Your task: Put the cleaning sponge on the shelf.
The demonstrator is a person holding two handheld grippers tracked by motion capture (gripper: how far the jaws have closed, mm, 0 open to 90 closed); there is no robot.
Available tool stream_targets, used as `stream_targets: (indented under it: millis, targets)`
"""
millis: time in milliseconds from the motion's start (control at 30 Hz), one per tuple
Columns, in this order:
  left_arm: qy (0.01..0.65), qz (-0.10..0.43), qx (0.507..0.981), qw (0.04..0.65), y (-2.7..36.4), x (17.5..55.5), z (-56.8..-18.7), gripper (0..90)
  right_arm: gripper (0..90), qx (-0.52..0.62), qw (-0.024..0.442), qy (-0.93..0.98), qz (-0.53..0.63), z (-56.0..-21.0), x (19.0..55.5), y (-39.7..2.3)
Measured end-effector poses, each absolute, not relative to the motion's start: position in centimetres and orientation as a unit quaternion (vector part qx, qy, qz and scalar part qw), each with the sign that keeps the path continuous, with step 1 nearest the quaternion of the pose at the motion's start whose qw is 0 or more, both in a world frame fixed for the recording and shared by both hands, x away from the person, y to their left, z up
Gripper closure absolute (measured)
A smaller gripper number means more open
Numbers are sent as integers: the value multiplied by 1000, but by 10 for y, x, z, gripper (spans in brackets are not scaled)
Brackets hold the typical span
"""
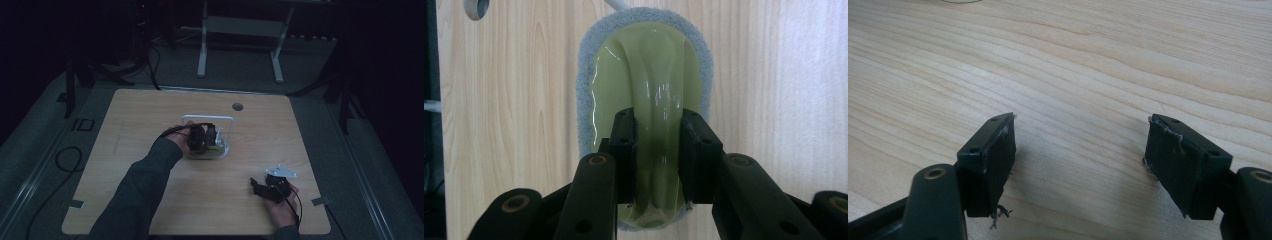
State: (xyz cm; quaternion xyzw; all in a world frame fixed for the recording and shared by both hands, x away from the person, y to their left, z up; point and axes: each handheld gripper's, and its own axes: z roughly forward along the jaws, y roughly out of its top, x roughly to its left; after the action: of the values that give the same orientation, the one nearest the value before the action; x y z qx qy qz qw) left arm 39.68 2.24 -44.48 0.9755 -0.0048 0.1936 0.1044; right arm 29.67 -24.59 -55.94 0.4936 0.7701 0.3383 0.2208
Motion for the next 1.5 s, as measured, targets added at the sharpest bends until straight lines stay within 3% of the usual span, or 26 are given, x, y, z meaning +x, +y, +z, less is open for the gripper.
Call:
stream_targets:
  millis: [1500]
  targets:
    - [8, 222, 971, 86, 9, 411, -466, 707, 279, 493, 221, 770, 338, -559, 297, -246]
